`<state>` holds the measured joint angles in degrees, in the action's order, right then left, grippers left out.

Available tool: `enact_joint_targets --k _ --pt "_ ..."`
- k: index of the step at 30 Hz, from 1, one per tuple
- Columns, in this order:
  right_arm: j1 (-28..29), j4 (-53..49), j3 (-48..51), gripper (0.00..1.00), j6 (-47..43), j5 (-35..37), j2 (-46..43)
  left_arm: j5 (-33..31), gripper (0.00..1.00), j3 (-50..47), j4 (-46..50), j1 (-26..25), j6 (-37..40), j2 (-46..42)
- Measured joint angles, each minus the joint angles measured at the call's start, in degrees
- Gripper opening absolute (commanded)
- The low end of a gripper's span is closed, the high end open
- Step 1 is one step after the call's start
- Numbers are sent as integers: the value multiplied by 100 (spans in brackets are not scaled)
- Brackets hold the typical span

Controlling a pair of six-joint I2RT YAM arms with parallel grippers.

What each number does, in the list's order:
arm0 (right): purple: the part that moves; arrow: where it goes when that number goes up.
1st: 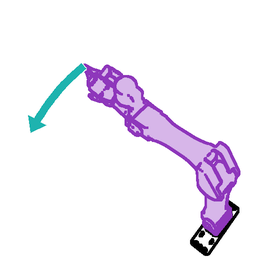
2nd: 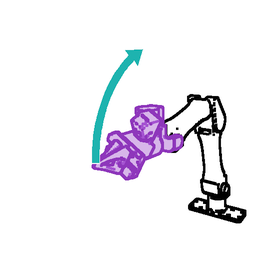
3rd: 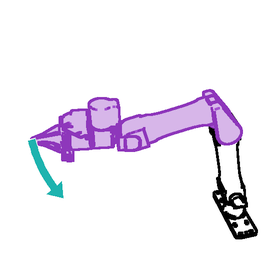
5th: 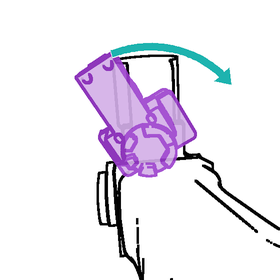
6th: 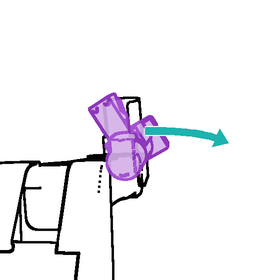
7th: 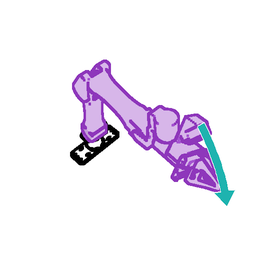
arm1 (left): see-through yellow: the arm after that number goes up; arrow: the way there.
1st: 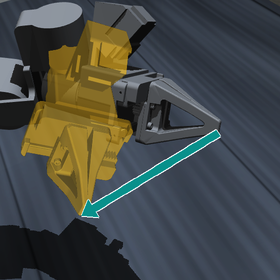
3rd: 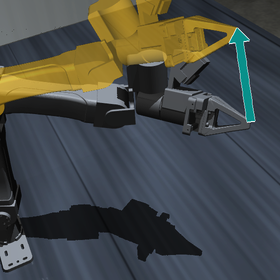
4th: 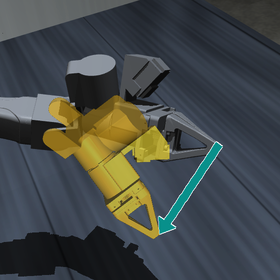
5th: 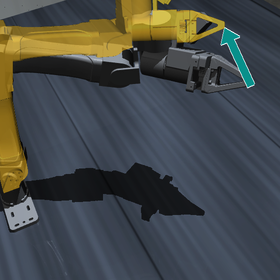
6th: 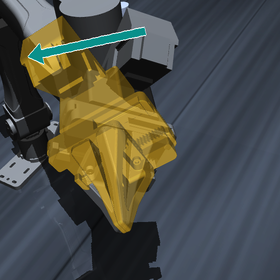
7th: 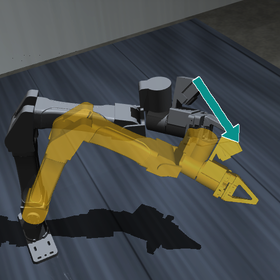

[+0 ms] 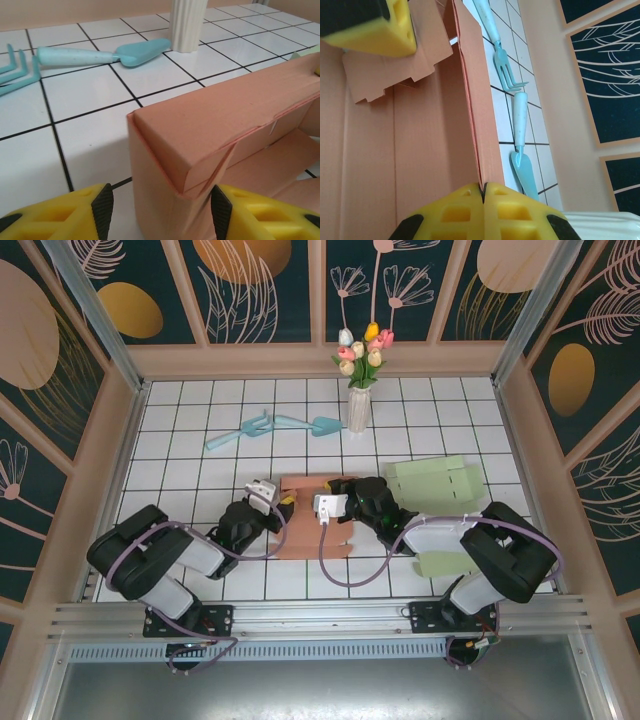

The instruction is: Fold the paper box

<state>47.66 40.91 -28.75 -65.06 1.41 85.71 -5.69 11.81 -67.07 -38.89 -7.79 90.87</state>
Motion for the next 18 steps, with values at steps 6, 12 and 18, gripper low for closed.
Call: enact_joint_targets --k 6,12,18 --pt "-7 31 -2 0 2 9 50 157 44 372 -214 50 -247 562" --pt "-7 46 -2 0 9 28 61 -94 28 494 -702 76 -457 1010" --pt "-4 52 -2 0 96 24 61 -686 29 584 -741 4 -616 1130"
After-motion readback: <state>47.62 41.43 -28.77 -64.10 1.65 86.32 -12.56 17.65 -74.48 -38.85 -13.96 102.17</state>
